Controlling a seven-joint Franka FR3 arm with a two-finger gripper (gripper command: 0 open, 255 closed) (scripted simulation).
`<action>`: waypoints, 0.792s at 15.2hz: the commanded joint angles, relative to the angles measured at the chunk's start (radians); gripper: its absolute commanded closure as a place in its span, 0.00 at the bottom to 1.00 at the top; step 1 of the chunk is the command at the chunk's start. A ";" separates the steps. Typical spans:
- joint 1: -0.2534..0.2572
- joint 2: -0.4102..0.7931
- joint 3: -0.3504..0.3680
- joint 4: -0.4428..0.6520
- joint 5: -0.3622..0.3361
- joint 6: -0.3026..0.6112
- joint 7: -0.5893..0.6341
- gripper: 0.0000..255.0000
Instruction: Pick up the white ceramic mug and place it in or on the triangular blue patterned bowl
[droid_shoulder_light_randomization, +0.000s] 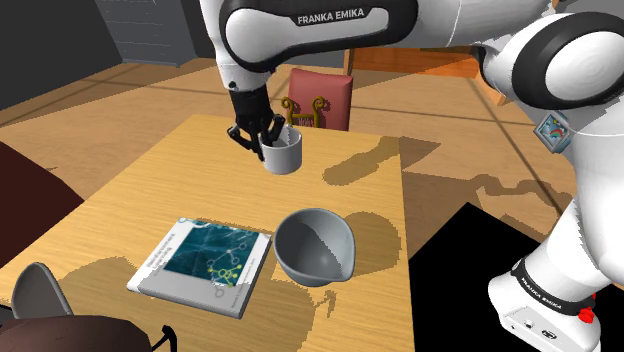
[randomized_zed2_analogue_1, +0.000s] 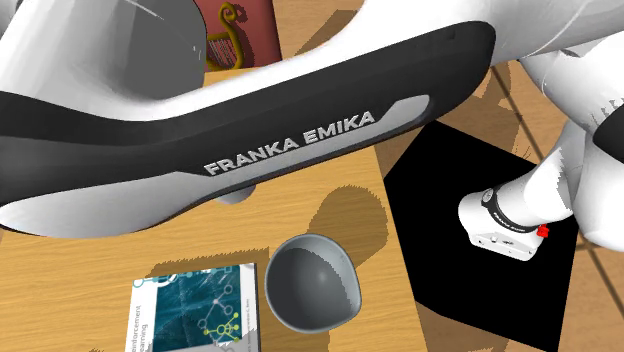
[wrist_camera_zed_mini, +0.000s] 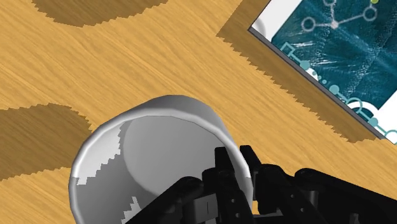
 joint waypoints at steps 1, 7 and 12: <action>0.003 0.001 0.000 0.030 0.000 -0.029 -0.001 1.00; 0.022 0.024 -0.001 0.150 -0.005 -0.124 -0.004 1.00; 0.029 -0.005 0.006 0.148 0.001 -0.151 0.010 1.00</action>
